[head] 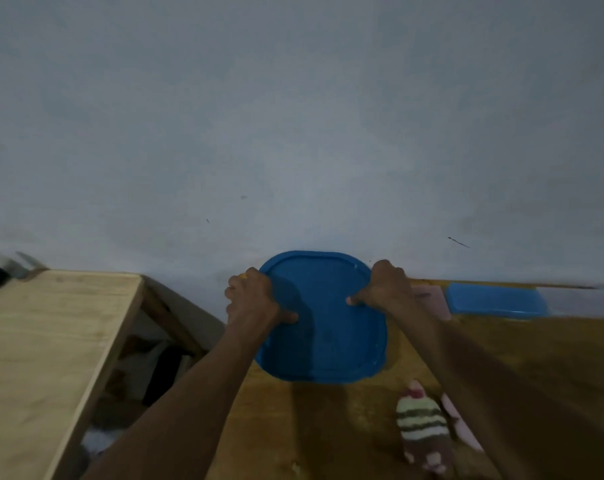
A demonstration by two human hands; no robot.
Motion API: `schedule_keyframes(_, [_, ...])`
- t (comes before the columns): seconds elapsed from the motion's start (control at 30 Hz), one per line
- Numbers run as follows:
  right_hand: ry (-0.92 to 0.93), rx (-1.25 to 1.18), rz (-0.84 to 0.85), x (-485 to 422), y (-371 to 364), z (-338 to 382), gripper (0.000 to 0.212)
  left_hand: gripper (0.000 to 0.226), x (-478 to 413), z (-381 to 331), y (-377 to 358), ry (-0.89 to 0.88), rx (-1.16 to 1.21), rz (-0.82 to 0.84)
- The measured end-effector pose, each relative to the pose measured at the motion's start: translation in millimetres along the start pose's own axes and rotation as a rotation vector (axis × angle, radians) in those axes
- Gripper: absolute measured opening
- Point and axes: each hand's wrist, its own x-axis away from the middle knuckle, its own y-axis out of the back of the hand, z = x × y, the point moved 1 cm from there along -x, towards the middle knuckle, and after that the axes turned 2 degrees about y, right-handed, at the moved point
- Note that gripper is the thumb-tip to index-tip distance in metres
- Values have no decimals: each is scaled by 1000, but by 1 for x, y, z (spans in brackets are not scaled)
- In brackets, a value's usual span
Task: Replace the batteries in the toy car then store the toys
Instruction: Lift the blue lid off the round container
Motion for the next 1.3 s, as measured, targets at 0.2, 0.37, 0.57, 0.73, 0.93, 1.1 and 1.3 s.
schedule_keyframes(0.2, [-61, -124, 80, -15, 2, -4, 102, 109, -7, 3, 3, 21, 120, 15])
schedule_keyframes(0.37, [-78, -305, 120, -19, -3, -13, 116, 110, -14, 7, 2, 50, 263, 60])
schedule_keyframes(0.57, [-11, -465, 73, -10, -8, -21, 95, 111, -21, 13, 1, 55, 337, 84])
schedule_keyframes(0.73, [28, -527, 32, -2, -12, -22, 69, 99, -18, 16, -1, -3, 392, 66])
schedule_keyframes(0.93, [65, -513, -18, 4, -8, -20, 68, 98, -15, 16, 1, -26, 412, 69])
schedule_keyframes(1.1, [90, -577, -72, 8, -9, -25, 68, 108, -13, 17, 2, -83, 399, 69])
schedule_keyframes(1.3, [139, -685, -110, 22, -6, -31, 70, 95, -8, 27, 9, -203, 476, 101])
